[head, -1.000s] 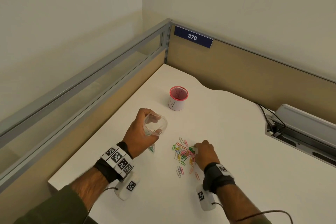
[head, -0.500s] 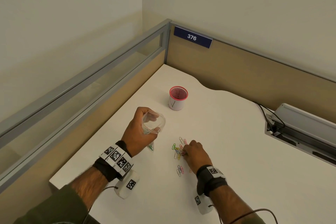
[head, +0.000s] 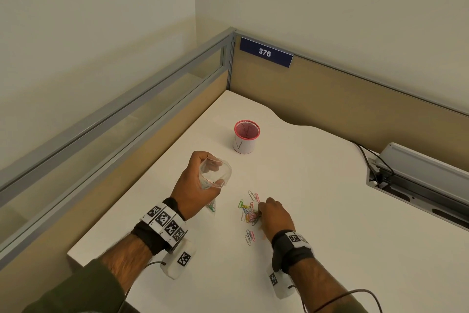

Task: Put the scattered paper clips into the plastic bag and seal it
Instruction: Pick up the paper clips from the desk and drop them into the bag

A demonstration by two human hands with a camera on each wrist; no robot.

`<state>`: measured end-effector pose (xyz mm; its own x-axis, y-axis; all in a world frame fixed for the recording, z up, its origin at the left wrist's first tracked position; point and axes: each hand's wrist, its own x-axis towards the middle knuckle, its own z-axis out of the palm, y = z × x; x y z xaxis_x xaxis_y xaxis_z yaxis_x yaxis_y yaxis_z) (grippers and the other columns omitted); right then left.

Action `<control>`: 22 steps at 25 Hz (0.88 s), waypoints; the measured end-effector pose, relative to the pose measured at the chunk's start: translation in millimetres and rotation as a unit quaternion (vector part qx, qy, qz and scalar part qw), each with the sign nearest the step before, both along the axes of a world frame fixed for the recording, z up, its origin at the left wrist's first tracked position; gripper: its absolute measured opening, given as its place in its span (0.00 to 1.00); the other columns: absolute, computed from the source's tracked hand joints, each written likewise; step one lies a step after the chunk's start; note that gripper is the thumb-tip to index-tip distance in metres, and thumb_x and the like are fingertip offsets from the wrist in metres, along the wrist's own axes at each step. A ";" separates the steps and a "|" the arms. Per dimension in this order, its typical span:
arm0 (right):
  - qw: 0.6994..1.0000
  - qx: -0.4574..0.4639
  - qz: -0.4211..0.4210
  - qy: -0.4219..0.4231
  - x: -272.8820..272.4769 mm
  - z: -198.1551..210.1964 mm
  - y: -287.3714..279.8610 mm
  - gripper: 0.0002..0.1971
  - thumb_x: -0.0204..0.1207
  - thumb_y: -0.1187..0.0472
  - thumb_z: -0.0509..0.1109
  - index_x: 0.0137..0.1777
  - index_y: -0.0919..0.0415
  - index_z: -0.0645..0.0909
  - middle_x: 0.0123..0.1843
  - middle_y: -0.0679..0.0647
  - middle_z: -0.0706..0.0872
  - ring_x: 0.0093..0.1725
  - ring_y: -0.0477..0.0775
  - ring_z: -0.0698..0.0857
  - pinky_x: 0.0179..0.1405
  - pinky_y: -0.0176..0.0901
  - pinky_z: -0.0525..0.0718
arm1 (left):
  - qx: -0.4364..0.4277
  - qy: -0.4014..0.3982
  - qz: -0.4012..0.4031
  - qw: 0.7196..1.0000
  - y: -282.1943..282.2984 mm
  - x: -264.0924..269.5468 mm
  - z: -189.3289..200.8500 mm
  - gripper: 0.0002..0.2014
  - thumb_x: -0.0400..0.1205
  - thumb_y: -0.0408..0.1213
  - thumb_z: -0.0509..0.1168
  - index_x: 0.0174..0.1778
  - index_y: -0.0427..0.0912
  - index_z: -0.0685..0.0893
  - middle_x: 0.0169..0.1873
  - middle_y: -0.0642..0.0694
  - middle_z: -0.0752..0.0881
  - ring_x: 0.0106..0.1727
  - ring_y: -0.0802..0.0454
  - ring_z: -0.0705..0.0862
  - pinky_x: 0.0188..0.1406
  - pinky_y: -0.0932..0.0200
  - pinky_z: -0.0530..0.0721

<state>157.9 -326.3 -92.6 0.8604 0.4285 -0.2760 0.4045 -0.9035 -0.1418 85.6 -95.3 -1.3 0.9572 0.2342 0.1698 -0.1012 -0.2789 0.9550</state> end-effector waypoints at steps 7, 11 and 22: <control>0.983 0.131 -0.125 0.035 23.0 20.7 -8.0 0.06 0.76 0.67 0.67 0.46 0.61 0.87 0.49 0.56 0.90 0.48 0.56 0.87 0.52 0.46 0.86 | -0.002 0.005 0.007 1.000 4.9 3.5 -0.8 0.25 0.72 0.26 0.76 0.60 0.47 0.74 0.56 0.49 0.85 0.61 0.55 0.84 0.64 0.60 0.82; 0.937 0.295 -0.179 0.061 20.9 70.3 -11.6 0.04 0.73 0.69 0.74 0.40 0.60 0.87 0.37 0.52 0.89 0.37 0.51 0.87 0.46 0.47 0.89 | 0.000 0.003 -0.004 1.000 -0.8 7.3 -4.4 0.26 0.72 0.26 0.76 0.61 0.48 0.74 0.56 0.50 0.84 0.61 0.55 0.84 0.64 0.60 0.82; 0.939 0.337 0.061 -0.040 -11.6 193.7 76.7 0.04 0.77 0.63 0.70 0.48 0.58 0.87 0.46 0.51 0.87 0.44 0.49 0.84 0.49 0.42 0.87 | 0.051 0.013 -0.028 0.998 -24.0 16.4 -3.3 0.29 0.73 0.29 0.76 0.56 0.61 0.68 0.51 0.61 0.81 0.55 0.73 0.81 0.49 0.78 0.80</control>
<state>146.2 -249.6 101.0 0.8000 0.5791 0.1567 0.5329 -0.5660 -0.6290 102.0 -119.3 -4.6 0.9729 0.1620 0.1650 -0.0952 -0.3697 0.9243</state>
